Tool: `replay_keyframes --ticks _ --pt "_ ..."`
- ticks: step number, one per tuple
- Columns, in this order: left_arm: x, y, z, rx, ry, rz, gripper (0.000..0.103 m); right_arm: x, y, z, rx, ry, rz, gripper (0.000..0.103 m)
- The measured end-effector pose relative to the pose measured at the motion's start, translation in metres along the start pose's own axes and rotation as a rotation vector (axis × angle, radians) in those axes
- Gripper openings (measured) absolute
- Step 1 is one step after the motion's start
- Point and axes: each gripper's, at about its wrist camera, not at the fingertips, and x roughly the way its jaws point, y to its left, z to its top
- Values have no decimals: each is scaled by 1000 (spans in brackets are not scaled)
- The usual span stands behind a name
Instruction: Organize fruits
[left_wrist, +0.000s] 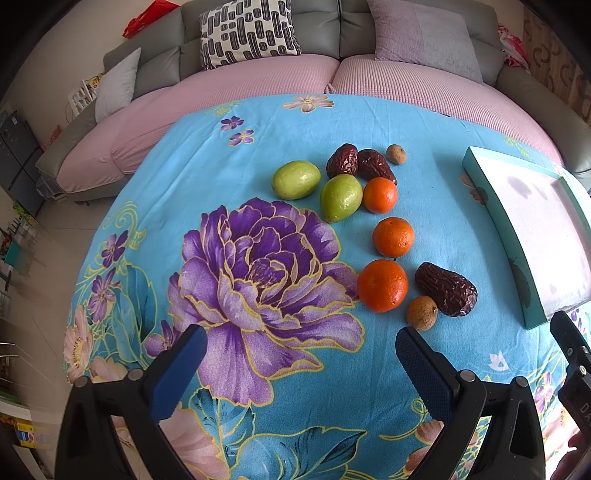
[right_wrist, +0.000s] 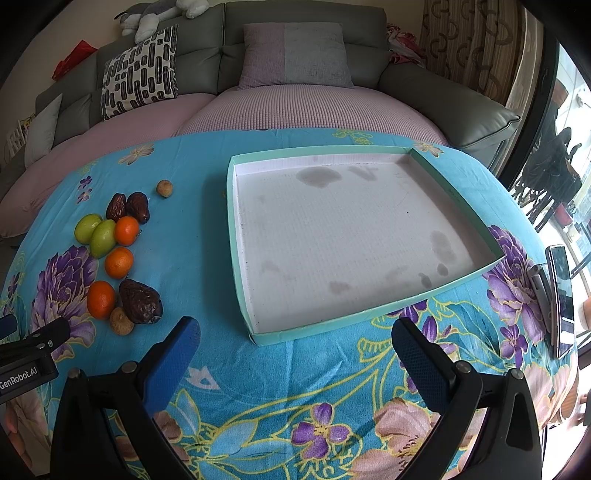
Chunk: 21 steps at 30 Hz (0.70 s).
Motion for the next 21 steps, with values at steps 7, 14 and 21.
replay_keyframes --ticks 7,14,21 --pt "0 0 0 0 1 0 103 0 0 0 1 0 0 103" --pt "0 -1 0 0 1 1 103 0 0 0 1 1 1 103" --pt "3 -2 0 10 17 18 103 3 0 0 3 14 12 103"
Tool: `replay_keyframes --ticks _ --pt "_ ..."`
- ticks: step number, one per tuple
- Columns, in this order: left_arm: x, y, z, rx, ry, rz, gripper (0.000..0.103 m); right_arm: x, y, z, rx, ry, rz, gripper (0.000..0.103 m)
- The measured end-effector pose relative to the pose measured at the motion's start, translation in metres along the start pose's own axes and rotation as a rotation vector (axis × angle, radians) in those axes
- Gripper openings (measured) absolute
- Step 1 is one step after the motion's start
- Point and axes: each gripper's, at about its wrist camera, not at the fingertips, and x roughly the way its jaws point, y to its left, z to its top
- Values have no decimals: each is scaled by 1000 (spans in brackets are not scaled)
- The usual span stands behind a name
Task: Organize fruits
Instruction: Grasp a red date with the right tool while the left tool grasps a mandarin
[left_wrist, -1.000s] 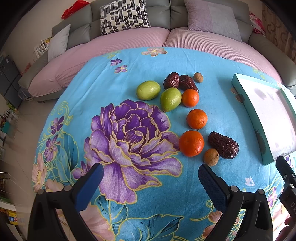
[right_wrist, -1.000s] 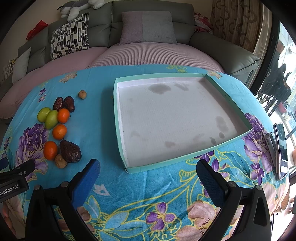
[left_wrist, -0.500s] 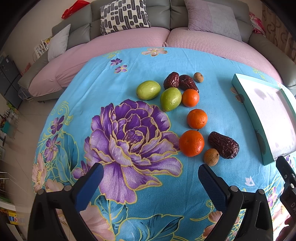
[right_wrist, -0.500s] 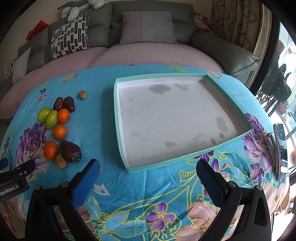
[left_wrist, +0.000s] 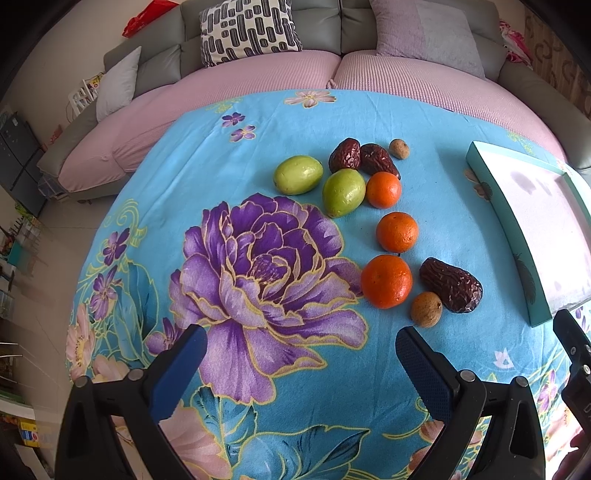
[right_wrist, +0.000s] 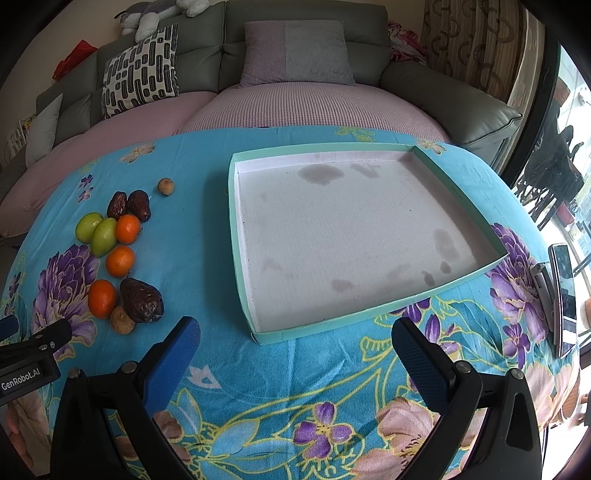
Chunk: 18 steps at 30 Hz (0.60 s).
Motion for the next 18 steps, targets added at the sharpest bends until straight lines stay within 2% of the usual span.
replay_keyframes --ticks 7,9,12,18 --pt "-3 2 11 -7 -21 28 103 -2 -1 2 4 -12 33 103" --pt "-7 11 24 -52 -55 40 103 -7 1 9 0 -48 53 103" --pt "-12 29 43 -147 -90 6 103 -13 13 23 -30 -98 89 103" --pt "-7 56 75 -292 -153 -19 103 -5 43 48 -101 -113 183 103"
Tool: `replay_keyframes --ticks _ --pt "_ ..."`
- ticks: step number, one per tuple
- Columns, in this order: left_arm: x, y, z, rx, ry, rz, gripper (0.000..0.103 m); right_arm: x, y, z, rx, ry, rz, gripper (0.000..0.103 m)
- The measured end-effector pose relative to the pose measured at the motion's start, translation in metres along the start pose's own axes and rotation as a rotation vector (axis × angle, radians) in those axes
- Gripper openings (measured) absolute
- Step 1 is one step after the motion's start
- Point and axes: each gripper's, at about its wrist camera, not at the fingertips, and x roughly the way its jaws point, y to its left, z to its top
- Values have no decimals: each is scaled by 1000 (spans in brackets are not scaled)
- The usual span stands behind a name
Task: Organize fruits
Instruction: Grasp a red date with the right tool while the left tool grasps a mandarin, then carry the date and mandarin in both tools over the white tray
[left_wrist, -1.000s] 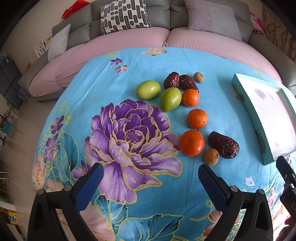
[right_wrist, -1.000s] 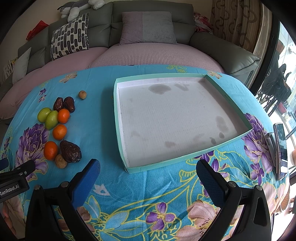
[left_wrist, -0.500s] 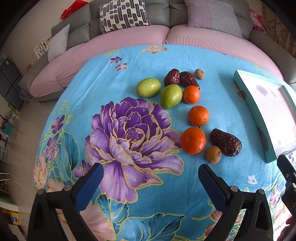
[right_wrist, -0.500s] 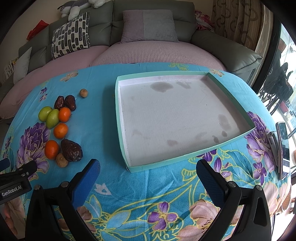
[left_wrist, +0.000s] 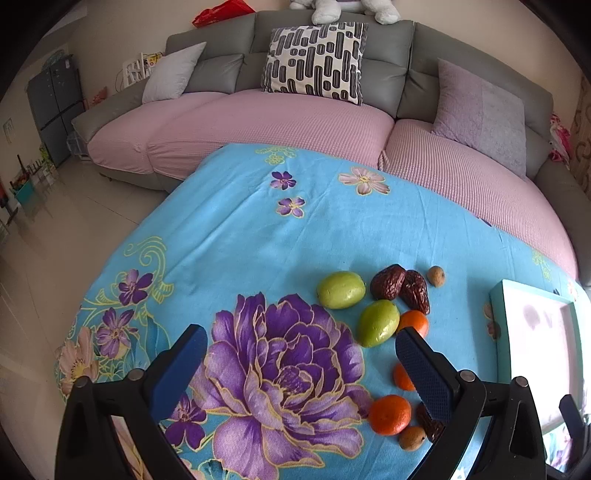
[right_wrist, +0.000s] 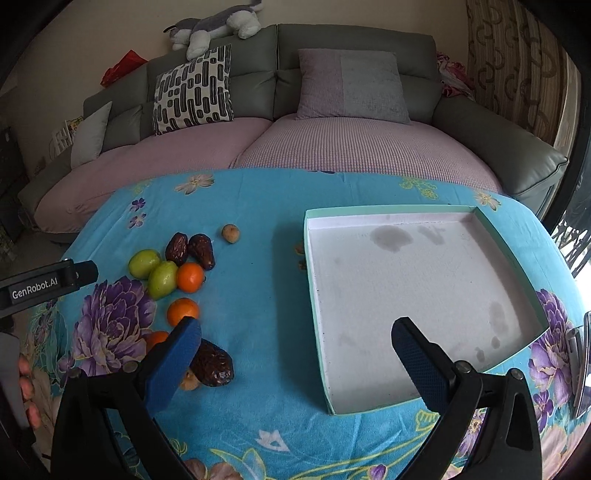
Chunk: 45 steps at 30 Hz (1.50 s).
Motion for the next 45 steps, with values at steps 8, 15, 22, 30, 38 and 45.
replay_keyframes --ticks 8,15,22,30,38,45 --pt "24 -2 20 -11 5 39 103 27 23 18 -56 31 89 99" --pt "39 -7 -7 25 124 -11 103 40 32 4 -105 95 82 85" --pt "48 1 -31 -42 203 -19 101 51 40 -22 -121 204 132 73" --pt "49 16 -44 -159 263 -138 92 64 52 -31 -150 249 174 58" --pt "57 8 -48 -189 329 -215 87 64 49 -29 -115 253 230 41" --pt "53 -12 -48 -134 338 -250 77 44 28 -12 -31 164 179 40"
